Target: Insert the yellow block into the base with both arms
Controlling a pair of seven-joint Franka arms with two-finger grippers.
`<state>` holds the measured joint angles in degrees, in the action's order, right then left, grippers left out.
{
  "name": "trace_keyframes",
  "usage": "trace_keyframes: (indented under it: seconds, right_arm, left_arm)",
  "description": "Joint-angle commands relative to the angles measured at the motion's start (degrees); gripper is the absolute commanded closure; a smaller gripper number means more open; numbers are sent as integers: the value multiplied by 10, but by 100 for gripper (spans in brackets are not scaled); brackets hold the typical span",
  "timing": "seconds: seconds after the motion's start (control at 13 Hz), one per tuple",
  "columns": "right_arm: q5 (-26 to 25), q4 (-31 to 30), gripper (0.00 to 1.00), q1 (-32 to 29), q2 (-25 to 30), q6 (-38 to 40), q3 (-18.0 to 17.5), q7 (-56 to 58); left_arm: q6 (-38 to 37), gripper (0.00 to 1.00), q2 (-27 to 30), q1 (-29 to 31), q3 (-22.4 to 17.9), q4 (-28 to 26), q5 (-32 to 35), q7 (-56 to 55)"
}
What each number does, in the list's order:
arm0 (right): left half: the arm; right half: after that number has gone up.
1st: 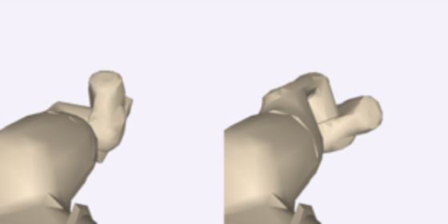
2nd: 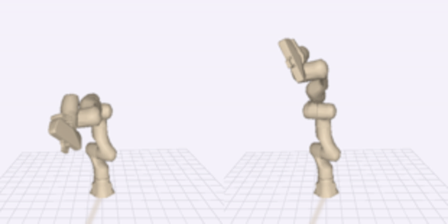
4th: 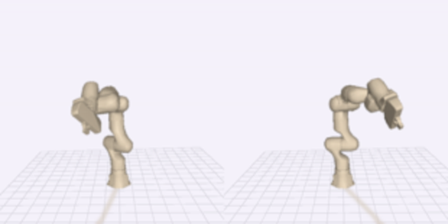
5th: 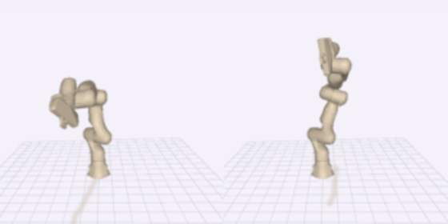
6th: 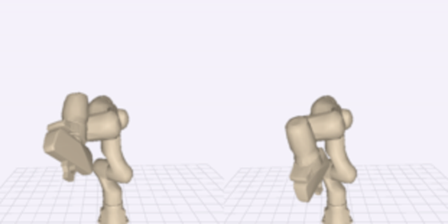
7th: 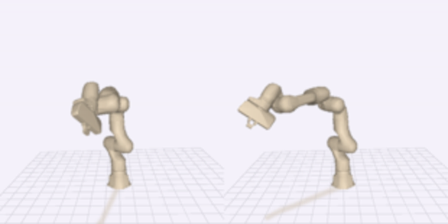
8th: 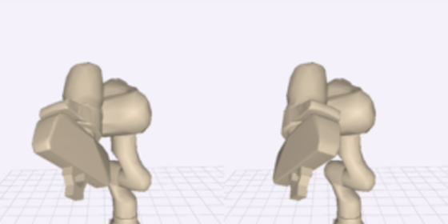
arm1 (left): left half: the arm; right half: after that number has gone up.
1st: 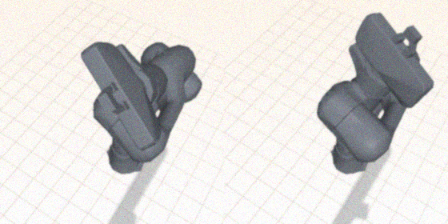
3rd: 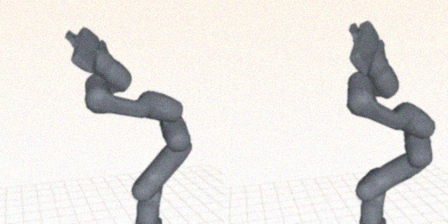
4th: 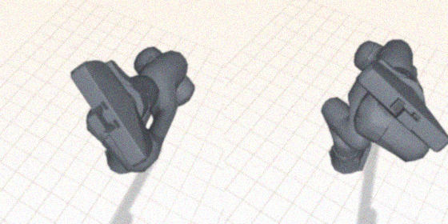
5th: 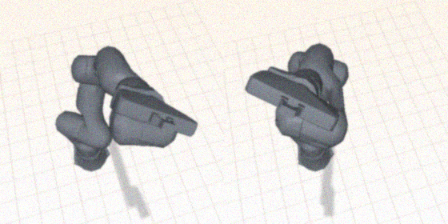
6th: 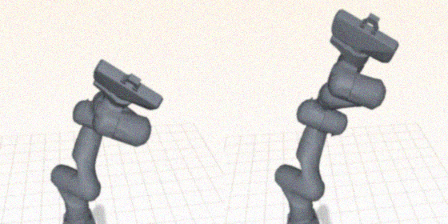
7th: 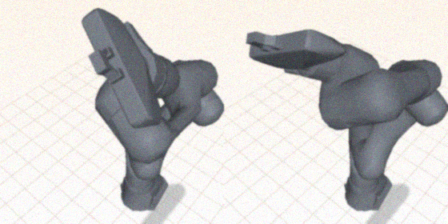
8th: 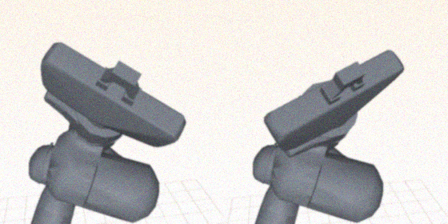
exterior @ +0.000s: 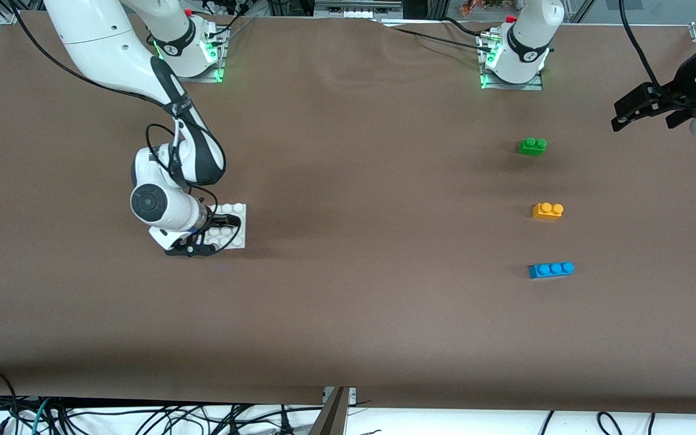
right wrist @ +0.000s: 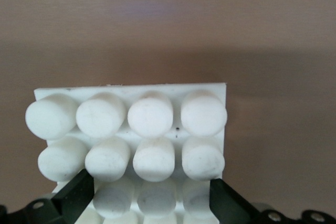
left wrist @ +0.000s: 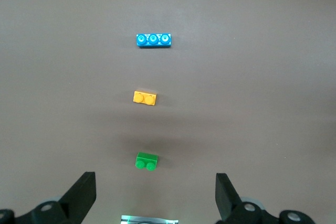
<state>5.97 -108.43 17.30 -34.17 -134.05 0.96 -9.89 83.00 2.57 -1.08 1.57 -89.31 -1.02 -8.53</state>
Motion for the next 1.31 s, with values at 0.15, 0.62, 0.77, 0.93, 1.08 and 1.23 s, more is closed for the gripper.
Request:
trace_keyframes:
  seconds: [0.15,0.62,0.77,0.93,1.08,1.23]
  right_arm:
    - [20,34,0,48,-42,-16,-10,-58]
    - [20,74,0,107,-56,-16,-10,-141]
    - [21,88,0,123,-60,-13,-10,-172]
    - [21,101,0,140,-67,-13,-10,-199]
    - [21,114,0,161,-71,-12,-10,-231]
    - [21,128,0,179,-78,-13,-10,-256]
  left_arm:
    - [-4,0,-1,9,1,-2,-5,3]
    - [41,0,-38,27,-1,-32,15,4]
    - [56,0,-65,27,-1,-53,14,7]
    - [100,0,-70,27,-1,-84,15,11]
    - [145,0,-68,35,-1,-129,15,11]
    - [193,0,-68,40,-2,-174,15,11]
